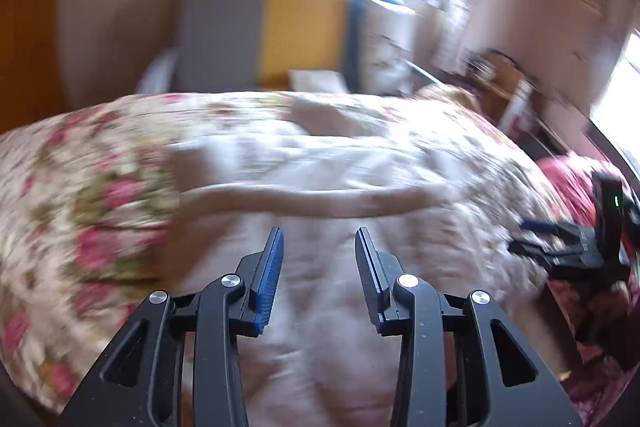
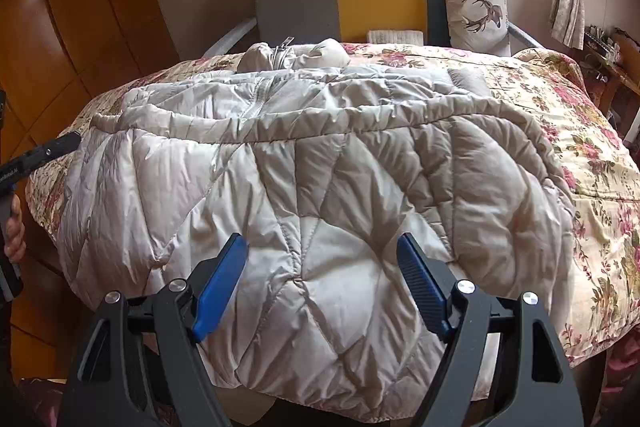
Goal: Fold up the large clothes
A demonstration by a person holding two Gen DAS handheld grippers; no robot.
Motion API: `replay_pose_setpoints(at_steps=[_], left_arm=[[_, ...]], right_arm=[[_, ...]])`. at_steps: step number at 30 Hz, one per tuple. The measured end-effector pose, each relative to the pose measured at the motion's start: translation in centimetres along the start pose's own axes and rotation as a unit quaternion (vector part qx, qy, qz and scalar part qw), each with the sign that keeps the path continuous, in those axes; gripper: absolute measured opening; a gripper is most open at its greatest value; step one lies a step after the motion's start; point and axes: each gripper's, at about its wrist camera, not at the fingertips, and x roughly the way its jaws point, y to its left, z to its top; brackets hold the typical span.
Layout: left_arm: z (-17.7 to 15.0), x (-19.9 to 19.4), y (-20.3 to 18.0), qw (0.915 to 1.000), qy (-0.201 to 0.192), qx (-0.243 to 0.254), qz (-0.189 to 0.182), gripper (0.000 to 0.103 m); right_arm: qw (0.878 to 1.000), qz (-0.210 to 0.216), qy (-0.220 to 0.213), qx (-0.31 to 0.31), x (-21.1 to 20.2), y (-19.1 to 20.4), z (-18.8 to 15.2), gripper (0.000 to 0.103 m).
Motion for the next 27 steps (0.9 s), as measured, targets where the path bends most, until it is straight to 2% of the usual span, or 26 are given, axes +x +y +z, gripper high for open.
replay_pose_setpoints(at_steps=[1, 2, 4, 7, 9, 12, 16, 19, 22, 24, 27], left_arm=[[0.0, 0.9, -1.1, 0.9998, 0.010, 0.016, -0.005, 0.036], [0.1, 2.4, -2.0, 0.9991, 0.027, 0.033, 0.006, 0.036], [-0.1, 4.7, -2.0, 0.9972, 0.051, 0.037, 0.039, 0.036], [-0.7, 7.1, -0.2, 0.9951, 0.070, 0.004, 0.070, 0.036], [-1.5, 7.6, 1.0, 0.9945, 0.073, -0.032, 0.069, 0.035], [-2.4, 7.8, 1.2, 0.9941, 0.066, -0.033, 0.080, 0.035], [-3.2, 7.8, 2.0, 0.9935, 0.056, -0.065, 0.074, 0.035], [-2.5, 6.9, 0.7, 0.9908, 0.053, -0.060, 0.109, 0.035], [-1.3, 4.2, -1.6, 0.9896, 0.013, -0.055, 0.133, 0.035], [-0.8, 2.2, -3.5, 0.9896, -0.017, -0.054, 0.132, 0.035], [-0.3, 1.7, -6.1, 0.9936, -0.028, -0.039, 0.102, 0.035]], right_arm=[[1.000, -0.004, -0.003, 0.002, -0.3, -0.2, 0.0, 0.078], [1.000, -0.011, -0.006, 0.004, -0.4, -0.5, 0.0, 0.078], [0.999, -0.037, -0.006, 0.007, -0.3, -1.1, -0.1, 0.078], [0.996, -0.083, 0.003, 0.010, 0.8, -2.6, -0.1, 0.074], [0.995, -0.099, 0.023, 0.018, 2.1, -3.7, -0.3, 0.073], [0.994, -0.094, 0.044, 0.021, 3.7, -4.6, -1.1, 0.073], [0.995, -0.086, 0.046, 0.026, 4.6, -5.4, -1.9, 0.073], [0.995, -0.088, 0.043, 0.026, 4.1, -5.3, -1.9, 0.074], [0.997, -0.063, 0.033, 0.037, 2.5, -5.8, -1.8, 0.077], [0.998, -0.038, 0.014, 0.053, 0.6, -6.4, -1.7, 0.083], [0.996, -0.025, -0.011, 0.087, -1.9, -8.3, -1.6, 0.087]])
